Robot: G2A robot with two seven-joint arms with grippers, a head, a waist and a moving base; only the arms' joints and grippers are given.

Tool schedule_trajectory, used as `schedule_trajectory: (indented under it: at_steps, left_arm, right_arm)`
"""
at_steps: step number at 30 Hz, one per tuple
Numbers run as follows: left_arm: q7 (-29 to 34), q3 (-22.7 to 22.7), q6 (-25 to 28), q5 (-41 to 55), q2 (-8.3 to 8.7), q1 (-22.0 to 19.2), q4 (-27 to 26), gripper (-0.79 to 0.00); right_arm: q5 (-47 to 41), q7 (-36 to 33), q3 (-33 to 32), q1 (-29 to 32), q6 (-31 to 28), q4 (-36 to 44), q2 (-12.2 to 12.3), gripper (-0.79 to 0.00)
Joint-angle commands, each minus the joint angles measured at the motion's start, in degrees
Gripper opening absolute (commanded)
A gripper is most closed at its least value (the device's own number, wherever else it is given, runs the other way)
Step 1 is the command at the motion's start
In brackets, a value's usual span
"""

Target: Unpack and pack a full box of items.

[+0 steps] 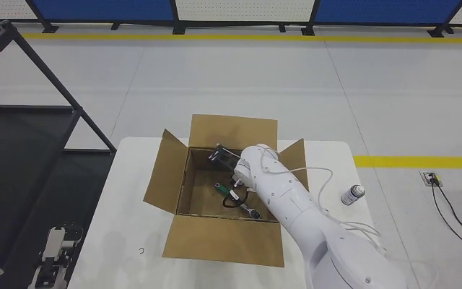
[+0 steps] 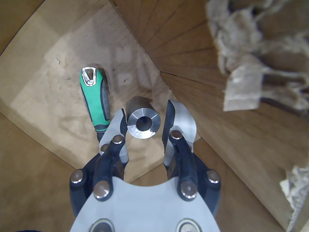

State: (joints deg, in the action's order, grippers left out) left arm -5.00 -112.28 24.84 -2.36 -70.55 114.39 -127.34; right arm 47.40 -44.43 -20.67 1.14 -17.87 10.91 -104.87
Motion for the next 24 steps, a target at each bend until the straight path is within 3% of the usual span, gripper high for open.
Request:
schedule_trajectory:
  at_steps: [1,18,24]
  left_arm:
    - [0.0,0.0,0.0,0.0,0.00,0.0,0.0,0.000]
    - [0.0,0.0,0.0,0.0,0.00,0.0,0.0,0.000]
    - [0.0,0.0,0.0,0.0,0.00,0.0,0.0,0.000]
  right_arm:
    - [-0.2,0.3,-0.3,-0.1,-0.3,0.0,0.2,-0.425]
    - [0.2,2.1,-2.8,-1.5,-4.5,0.9,2.6,-0.394]
    - [0.9,2.4,-3.4,-1.2,-6.7,2.6,3.8,-0.336]
